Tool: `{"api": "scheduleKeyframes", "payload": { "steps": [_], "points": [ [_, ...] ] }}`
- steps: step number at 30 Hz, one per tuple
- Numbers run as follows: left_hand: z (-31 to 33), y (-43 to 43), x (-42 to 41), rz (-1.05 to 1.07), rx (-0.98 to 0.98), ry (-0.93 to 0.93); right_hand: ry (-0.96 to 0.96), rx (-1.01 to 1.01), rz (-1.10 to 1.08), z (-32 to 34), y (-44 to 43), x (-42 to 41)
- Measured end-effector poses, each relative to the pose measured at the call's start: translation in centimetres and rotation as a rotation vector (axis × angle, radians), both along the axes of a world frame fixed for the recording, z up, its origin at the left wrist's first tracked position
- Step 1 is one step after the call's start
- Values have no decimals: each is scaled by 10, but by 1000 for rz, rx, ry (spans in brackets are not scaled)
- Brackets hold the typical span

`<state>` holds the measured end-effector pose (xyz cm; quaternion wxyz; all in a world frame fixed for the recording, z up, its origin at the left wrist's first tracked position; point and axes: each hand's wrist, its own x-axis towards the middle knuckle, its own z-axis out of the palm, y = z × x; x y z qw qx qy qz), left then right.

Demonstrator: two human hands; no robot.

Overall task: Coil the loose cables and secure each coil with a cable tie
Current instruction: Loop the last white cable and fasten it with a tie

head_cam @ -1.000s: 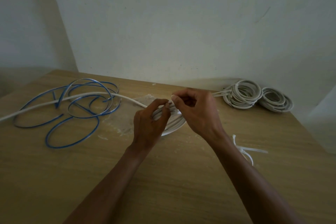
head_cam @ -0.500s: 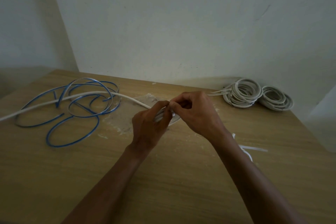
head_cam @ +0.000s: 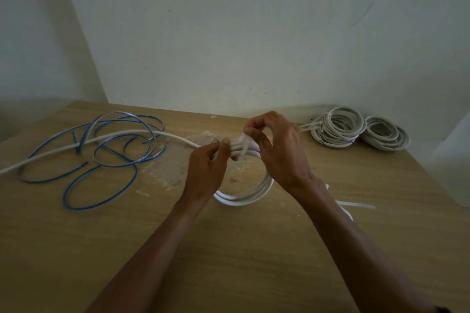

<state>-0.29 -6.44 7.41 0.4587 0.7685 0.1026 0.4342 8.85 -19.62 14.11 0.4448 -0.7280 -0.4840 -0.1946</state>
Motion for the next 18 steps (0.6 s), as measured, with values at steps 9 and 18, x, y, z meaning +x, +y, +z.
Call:
{"api": "scheduleKeyframes", "payload": {
  "steps": [9, 18],
  "points": [
    [7, 5, -3, 89, -174, 115, -320, 53, -110, -19, 12, -5],
    [3, -18, -5, -172, 13, 43, 426, 157, 77, 5, -3, 24]
  ]
}}
